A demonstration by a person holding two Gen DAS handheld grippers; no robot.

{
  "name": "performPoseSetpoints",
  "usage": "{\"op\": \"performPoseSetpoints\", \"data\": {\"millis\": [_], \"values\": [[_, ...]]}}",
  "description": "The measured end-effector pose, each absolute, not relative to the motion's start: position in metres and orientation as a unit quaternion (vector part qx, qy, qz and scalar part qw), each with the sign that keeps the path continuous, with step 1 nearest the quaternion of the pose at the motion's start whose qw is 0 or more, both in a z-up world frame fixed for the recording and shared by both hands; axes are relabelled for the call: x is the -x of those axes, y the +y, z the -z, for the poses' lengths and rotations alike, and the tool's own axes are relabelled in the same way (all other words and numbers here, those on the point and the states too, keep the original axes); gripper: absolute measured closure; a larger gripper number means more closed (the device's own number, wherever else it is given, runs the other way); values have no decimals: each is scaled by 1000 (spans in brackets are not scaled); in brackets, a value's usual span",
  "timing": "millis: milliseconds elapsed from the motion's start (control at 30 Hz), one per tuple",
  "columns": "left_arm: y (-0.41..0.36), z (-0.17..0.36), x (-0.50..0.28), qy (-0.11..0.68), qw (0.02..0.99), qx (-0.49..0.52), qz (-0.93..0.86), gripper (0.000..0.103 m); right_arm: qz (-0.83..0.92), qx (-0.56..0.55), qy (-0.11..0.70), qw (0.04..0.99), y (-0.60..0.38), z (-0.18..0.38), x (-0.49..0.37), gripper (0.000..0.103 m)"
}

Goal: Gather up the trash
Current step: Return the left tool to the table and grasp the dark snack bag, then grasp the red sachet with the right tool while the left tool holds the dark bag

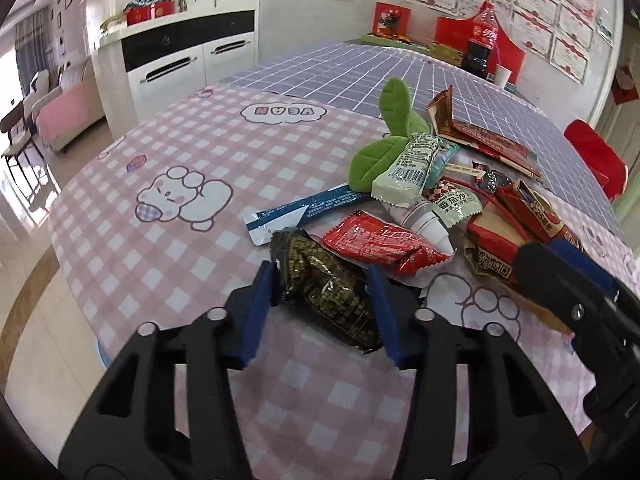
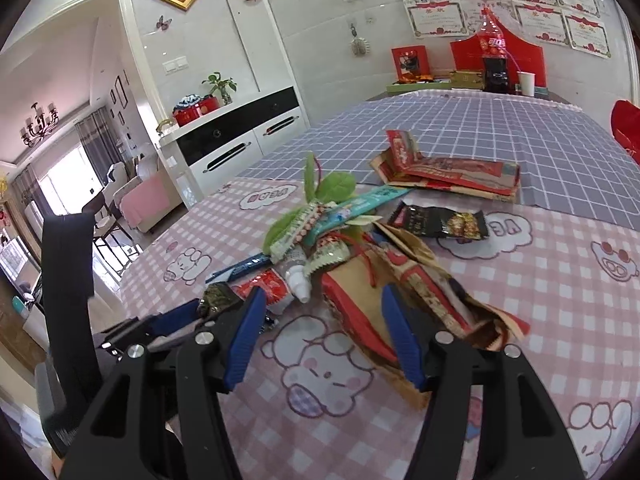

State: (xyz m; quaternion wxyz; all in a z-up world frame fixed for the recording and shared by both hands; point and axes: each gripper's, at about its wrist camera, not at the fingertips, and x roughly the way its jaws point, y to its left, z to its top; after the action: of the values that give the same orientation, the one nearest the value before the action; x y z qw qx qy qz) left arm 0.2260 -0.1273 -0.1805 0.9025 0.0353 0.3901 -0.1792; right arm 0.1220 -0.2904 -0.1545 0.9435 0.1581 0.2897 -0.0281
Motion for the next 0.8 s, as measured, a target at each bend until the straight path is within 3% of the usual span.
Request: {"op": "performPoseSetpoints", "data": {"millis": [133,567,800], "values": [[-113,178,-230,396,899,-14,187,68,16,-153,294,943,-280,156,-132,43],[-67,165,-231,382,909,25,166,68,-6,-118,343,932,-247,166,-173,44],[-50,165,-232,378,911,34,164,68,-14,-109,359,927,-239,169,-180,66]]}}
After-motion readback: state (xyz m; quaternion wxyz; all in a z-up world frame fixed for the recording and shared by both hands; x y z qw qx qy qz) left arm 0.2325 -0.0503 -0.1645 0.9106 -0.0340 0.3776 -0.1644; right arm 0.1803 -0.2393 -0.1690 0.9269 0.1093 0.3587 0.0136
